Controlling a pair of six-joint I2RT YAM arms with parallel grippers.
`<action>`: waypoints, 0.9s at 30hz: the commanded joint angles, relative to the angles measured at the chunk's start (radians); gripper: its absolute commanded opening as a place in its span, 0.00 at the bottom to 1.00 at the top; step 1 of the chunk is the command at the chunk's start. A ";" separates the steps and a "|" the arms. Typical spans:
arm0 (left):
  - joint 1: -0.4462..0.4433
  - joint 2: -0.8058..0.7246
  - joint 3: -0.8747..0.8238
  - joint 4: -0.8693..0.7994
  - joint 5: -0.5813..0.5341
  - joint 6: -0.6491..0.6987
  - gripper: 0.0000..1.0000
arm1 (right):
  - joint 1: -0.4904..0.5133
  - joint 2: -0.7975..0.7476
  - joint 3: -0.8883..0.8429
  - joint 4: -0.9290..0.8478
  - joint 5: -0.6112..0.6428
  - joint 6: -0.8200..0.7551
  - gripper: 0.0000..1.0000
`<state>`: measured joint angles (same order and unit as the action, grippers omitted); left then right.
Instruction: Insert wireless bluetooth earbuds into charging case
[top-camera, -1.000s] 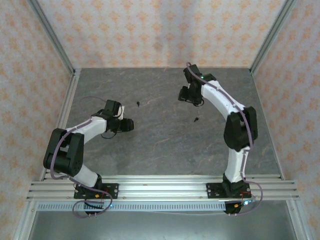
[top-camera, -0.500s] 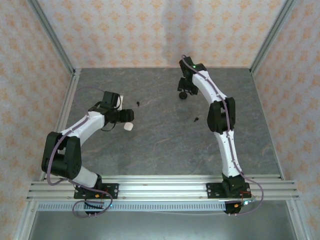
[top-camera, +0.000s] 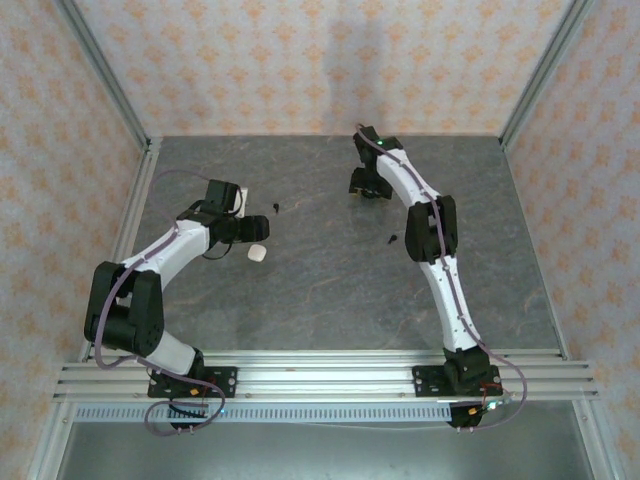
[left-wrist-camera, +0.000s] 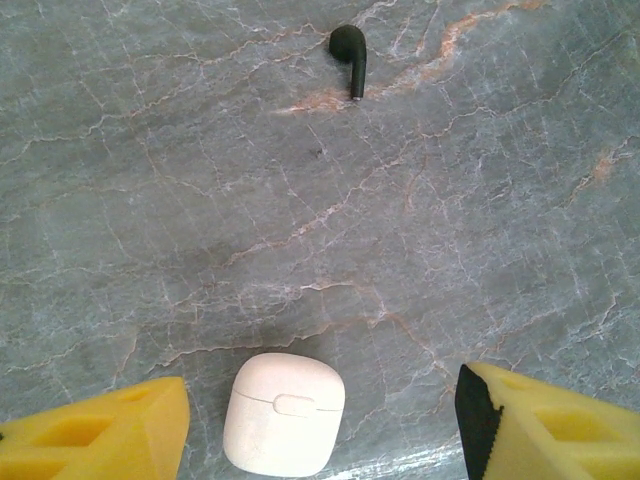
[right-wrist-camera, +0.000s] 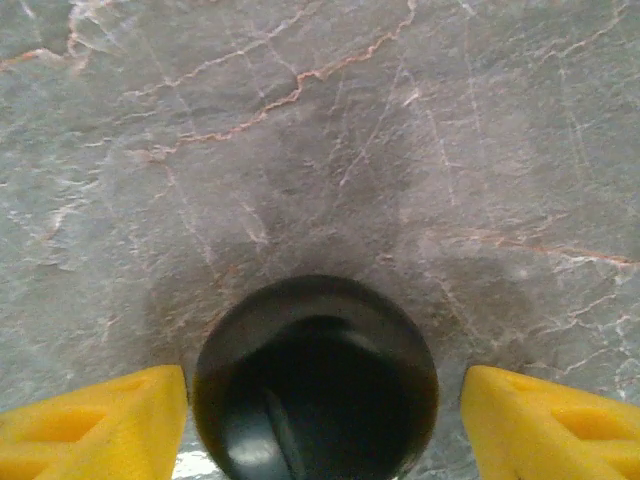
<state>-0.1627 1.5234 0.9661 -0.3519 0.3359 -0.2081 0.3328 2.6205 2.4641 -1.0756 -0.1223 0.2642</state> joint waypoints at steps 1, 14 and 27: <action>0.008 0.011 0.001 0.004 0.016 0.012 0.71 | 0.000 0.025 0.033 -0.009 -0.021 -0.034 0.71; 0.008 -0.051 -0.024 -0.019 0.025 0.020 0.71 | 0.002 -0.032 -0.018 -0.029 -0.063 -0.092 0.48; 0.007 -0.195 -0.112 -0.024 0.065 -0.009 0.70 | 0.145 -0.479 -0.689 0.169 -0.074 0.006 0.48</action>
<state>-0.1627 1.3640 0.8780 -0.3557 0.3855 -0.2111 0.4313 2.2684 1.8896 -0.9634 -0.1844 0.2096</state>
